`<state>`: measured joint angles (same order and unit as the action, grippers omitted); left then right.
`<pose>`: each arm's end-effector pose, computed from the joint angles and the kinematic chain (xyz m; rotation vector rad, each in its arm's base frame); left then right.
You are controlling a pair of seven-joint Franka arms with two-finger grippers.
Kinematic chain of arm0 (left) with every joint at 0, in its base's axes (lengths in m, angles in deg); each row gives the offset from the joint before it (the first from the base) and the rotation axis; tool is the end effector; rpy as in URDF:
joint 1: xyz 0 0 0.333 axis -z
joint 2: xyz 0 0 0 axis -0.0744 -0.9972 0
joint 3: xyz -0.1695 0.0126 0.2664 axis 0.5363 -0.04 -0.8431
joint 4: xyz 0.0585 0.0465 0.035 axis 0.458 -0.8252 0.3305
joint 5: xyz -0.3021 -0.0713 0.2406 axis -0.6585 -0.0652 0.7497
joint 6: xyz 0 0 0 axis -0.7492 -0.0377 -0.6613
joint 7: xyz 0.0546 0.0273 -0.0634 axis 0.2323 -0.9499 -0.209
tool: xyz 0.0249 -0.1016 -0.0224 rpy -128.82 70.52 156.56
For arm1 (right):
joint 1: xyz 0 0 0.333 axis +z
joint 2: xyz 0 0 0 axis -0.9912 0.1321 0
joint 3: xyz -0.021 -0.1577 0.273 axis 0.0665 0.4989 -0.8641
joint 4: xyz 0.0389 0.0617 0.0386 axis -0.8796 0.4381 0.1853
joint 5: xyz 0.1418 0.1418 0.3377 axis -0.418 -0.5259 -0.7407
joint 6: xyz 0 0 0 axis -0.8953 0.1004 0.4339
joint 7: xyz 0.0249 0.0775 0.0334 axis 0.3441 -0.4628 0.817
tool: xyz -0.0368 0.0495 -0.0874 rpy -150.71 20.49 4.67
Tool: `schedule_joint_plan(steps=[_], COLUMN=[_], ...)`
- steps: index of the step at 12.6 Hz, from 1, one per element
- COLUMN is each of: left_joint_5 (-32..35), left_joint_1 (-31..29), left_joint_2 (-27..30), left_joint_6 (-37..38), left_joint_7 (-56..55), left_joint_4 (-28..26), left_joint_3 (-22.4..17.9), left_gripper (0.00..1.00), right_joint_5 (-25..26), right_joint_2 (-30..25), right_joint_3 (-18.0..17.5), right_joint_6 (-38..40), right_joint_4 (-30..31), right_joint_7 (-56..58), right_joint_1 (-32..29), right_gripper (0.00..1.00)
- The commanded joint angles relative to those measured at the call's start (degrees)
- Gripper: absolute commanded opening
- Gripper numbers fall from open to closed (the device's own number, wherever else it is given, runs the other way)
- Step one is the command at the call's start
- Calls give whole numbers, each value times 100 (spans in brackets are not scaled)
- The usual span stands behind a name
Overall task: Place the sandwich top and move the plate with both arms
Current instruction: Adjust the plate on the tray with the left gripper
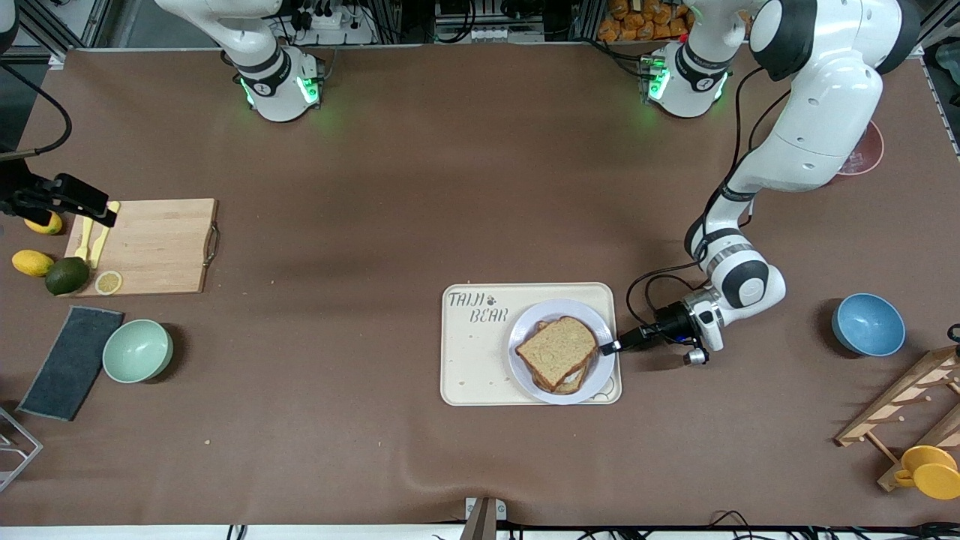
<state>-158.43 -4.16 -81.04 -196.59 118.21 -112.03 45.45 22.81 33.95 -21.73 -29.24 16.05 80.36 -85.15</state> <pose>0.6208 -0.1258 0.0899 1.8352 0.3086 0.2333 0.5725 -0.0236 0.6225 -3.1164 0.0215 0.0103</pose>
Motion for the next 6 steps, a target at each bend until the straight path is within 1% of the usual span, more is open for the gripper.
schedule_joint_plan(steps=[1, 2, 3, 6], left_joint_5=[212, 360, 397, 554], left_joint_1=[-54, -80, -89, -203], left_joint_2=[-54, -45, -45, 60], left_joint_6=[43, 43, 43, 70], left_joint_7=[-128, -128, -50, -128], left_joint_4=[44, 36, 18, -17], left_joint_3=[11, 20, 11, 20], left_gripper=[50, 61, 100, 100], right_joint_5=[123, 123, 123, 115], right_joint_2=[50, 50, 50, 58], right_joint_3=[-32, -32, -32, -32], right_joint_6=[19, 36, 45, 36], right_joint_4=[-102, -102, -93, -93], right_joint_7=[198, 189, 180, 180], right_joint_1=[-33, -25, -42, -59], right_gripper=[100, 100, 100, 100])
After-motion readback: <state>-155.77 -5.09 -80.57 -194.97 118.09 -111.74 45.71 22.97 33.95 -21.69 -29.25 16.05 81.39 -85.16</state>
